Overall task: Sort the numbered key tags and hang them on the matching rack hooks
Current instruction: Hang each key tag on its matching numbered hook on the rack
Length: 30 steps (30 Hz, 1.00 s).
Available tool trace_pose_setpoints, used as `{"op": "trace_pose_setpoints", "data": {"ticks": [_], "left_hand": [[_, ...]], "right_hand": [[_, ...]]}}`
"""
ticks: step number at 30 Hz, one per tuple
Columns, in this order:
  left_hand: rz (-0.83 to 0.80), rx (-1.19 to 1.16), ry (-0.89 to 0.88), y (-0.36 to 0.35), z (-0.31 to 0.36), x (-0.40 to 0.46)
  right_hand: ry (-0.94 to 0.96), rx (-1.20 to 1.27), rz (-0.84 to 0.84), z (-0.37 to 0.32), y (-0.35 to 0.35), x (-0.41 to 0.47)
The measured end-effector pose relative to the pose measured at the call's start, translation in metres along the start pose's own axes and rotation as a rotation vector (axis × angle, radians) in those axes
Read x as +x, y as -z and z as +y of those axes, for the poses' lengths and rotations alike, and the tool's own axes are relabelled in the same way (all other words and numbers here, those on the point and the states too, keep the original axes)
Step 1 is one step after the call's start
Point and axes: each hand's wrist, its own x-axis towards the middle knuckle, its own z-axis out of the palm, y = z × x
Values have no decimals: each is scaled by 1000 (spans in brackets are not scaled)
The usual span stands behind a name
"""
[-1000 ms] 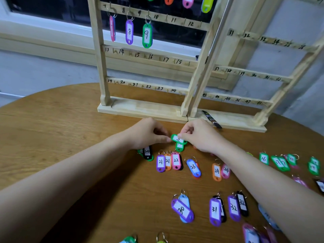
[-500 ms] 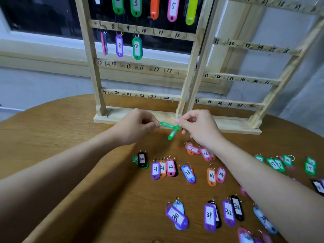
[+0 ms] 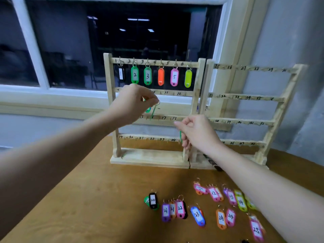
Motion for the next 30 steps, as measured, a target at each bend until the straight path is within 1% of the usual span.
{"op": "trace_pose_setpoints", "data": {"ticks": [4, 10, 15, 22, 30], "left_hand": [[41, 81, 4, 8, 9, 25], [4, 15, 114, 3, 6, 49], [-44, 66, 159, -11, 3, 55], [-47, 106, 211, -19, 3, 57], [-31, 167, 201, -25, -6, 47]], "right_hand": [[-5, 73, -23, -23, 3, 16], [1, 155, 32, -43, 4, 41], [42, 119, 97, -46, 8, 56], [78, -2, 234, -43, 5, 68], [178, -148, 272, -38, -1, 73]]}}
